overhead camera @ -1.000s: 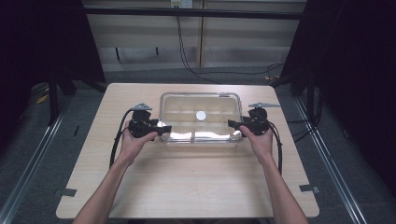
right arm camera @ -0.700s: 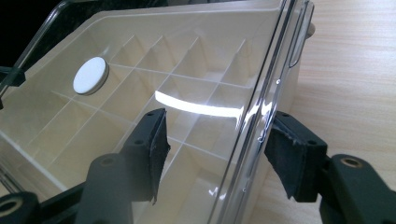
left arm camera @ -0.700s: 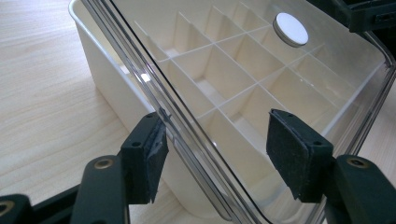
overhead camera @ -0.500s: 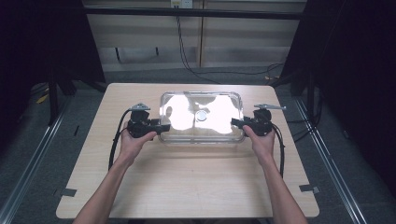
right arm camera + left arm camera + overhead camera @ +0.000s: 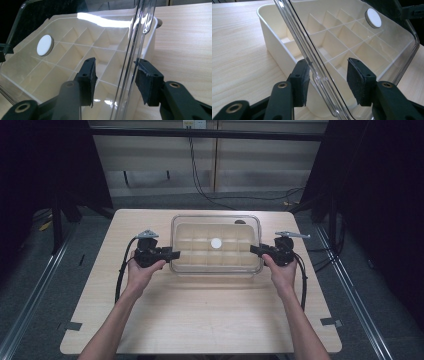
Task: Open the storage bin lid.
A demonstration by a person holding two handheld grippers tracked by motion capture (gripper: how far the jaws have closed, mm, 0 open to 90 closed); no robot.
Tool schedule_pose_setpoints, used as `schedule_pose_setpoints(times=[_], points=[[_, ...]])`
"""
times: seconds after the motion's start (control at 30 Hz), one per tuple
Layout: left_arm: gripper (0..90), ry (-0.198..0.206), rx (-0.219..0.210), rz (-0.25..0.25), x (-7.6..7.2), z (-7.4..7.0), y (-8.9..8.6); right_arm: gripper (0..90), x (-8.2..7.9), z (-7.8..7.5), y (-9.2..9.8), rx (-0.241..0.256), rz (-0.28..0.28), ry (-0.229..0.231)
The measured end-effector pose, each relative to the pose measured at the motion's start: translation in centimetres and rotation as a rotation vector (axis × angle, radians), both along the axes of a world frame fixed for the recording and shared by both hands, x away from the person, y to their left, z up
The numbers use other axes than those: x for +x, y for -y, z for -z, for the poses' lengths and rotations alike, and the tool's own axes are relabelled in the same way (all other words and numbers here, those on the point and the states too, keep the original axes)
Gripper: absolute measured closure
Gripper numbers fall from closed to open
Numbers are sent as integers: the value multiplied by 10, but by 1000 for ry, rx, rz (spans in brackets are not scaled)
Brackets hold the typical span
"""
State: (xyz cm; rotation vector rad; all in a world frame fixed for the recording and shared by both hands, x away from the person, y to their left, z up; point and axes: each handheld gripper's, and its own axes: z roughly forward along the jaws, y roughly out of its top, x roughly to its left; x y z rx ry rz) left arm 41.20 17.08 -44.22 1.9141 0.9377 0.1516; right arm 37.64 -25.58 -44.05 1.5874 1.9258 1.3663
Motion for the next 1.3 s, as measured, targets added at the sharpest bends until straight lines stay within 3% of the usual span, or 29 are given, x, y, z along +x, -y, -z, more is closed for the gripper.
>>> schedule_pose_setpoints(times=[0.3, 0.6, 0.73, 1.07, 1.3], points=[[575, 3, -8, 2, -1, -2, -3, 582, -3, -3, 4, 16, -7, 7], [624, 27, -15, 2, -6, -5, -1, 633, -16, -3, 11, 28, -14, 21], [630, 28, -19, -3, -8, -5, -2, 634, -18, -6, 8, 6, -3, 15], [677, 40, -5, 7, -16, -7, -3, 692, -23, -11, 13, 63, 3, 29], [679, 38, -11, 5, -17, -6, -3, 694, -23, -11, 13, 57, -5, 33]])
